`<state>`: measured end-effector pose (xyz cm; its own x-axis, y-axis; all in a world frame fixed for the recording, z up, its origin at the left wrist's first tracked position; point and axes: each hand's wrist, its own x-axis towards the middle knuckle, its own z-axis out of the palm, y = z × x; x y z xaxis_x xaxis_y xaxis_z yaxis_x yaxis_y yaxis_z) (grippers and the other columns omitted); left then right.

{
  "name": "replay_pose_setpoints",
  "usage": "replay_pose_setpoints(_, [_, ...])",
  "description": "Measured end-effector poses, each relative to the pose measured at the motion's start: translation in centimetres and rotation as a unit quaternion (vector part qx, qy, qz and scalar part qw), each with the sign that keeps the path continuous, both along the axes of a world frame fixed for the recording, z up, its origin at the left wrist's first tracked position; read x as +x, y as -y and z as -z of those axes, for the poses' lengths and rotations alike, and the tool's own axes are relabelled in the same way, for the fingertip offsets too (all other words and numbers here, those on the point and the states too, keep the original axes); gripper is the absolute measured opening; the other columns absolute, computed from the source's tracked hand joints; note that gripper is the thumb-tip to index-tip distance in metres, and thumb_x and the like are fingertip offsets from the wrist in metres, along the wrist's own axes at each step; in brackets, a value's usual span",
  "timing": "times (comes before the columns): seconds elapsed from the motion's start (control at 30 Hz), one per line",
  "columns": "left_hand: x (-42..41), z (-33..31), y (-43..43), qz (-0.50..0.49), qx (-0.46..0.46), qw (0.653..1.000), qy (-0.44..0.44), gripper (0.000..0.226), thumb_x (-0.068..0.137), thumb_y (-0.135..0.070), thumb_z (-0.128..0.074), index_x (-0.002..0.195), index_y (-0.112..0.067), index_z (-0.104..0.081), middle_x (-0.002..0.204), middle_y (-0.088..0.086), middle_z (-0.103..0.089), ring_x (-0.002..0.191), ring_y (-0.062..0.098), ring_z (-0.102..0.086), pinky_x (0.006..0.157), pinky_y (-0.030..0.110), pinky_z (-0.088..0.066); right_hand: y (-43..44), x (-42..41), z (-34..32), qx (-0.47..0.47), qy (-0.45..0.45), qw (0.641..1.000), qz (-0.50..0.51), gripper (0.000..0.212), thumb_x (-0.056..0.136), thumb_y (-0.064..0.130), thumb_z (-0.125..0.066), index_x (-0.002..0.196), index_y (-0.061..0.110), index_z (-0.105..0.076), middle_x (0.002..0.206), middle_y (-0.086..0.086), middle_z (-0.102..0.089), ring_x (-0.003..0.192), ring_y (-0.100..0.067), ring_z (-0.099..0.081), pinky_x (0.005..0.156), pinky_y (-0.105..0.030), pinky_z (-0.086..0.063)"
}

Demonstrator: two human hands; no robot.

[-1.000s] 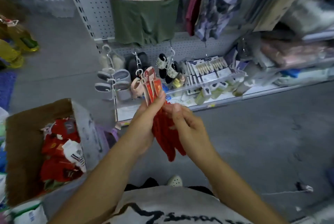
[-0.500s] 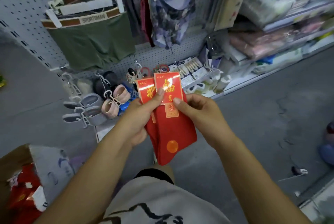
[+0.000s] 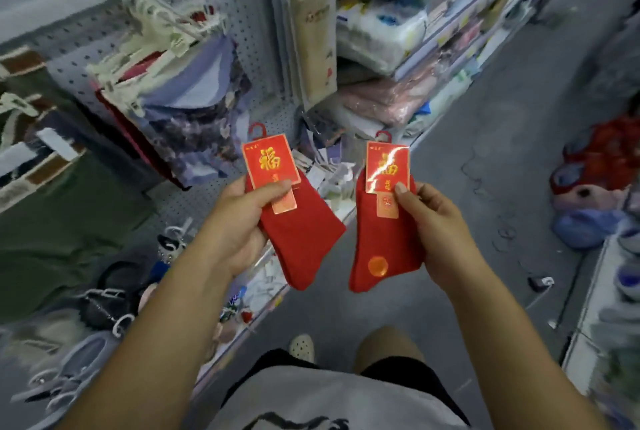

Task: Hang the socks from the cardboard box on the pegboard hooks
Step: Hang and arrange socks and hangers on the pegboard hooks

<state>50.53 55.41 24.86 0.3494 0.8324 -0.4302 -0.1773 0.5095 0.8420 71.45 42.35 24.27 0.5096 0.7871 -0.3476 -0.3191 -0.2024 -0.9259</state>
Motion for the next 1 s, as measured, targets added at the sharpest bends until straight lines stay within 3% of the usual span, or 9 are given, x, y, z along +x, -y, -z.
replay_pose_setpoints(0.13, [5.0,0.3,-2.6,0.029,0.029,0.999,-0.026,0.021,0.091,-0.009,-0.07,0.111,-0.015,-0.072,0.103,0.01,-0.078,0.087,0.02,-0.076,0.082,0.036,-0.062,-1.5,5.1,0.5,-0.023,-0.021,0.999,0.025,0.01,0.093,0.035,-0.069,0.088,0.028,-0.075,0.095,-0.004,-0.078,0.081,-0.016,-0.074,0.075,-0.035,-0.057])
replay_pose_setpoints(0.3, [13.1,-0.3,-5.4,0.009,0.059,0.998,-0.035,0.024,0.087,-0.017,-0.074,0.111,-0.017,-0.072,0.104,0.009,-0.078,0.089,0.02,-0.076,0.075,0.033,-0.06,-5.4,12.9,-0.1,-0.02,-0.023,1.0,0.006,0.012,0.094,0.034,-0.068,0.091,0.023,-0.073,0.099,-0.008,-0.078,0.086,-0.021,-0.074,0.084,-0.041,-0.059])
replay_pose_setpoints(0.47, [22.1,-2.5,-7.6,-0.038,0.116,0.992,-0.005,0.03,0.08,-0.026,-0.076,0.109,-0.024,-0.071,0.104,0.005,-0.079,0.088,0.016,-0.075,0.07,0.027,-0.06,-9.4,22.2,-2.5,-0.002,-0.024,0.998,-0.053,0.012,0.093,0.033,-0.068,0.088,0.024,-0.075,0.094,-0.006,-0.078,0.081,-0.017,-0.073,0.069,-0.03,-0.059])
replay_pose_setpoints(0.63, [27.7,-4.7,-8.8,-0.076,0.187,0.979,-0.009,0.03,0.077,-0.043,-0.082,0.106,-0.041,-0.073,0.11,-0.002,-0.078,0.098,0.016,-0.075,0.075,0.024,-0.058,-14.3,29.2,-5.3,0.04,-0.001,0.992,-0.119,0.013,0.093,0.036,-0.068,0.096,0.027,-0.076,0.102,-0.005,-0.078,0.088,-0.017,-0.075,0.068,-0.027,-0.058])
replay_pose_setpoints(0.77, [29.2,-7.7,-11.0,-0.125,0.238,0.963,-0.02,0.038,0.076,-0.052,-0.083,0.111,-0.043,-0.071,0.112,-0.004,-0.077,0.1,0.016,-0.075,0.076,0.028,-0.06,-20.4,30.7,-7.9,0.083,0.011,0.979,-0.185,0.021,0.092,0.038,-0.068,0.105,0.022,-0.073,0.106,-0.007,-0.077,0.092,-0.02,-0.074,0.079,-0.033,-0.058])
replay_pose_setpoints(1.0, [28.6,-13.2,-17.8,-0.227,0.289,0.93,-0.011,0.034,0.078,-0.042,-0.082,0.111,-0.034,-0.074,0.106,0.001,-0.079,0.09,0.018,-0.077,0.067,0.028,-0.06,-31.0,28.3,-12.9,0.189,0.02,0.948,-0.255,0.008,0.093,0.028,-0.069,0.095,0.022,-0.074,0.095,-0.007,-0.078,0.082,-0.015,-0.073,0.066,-0.023,-0.057])
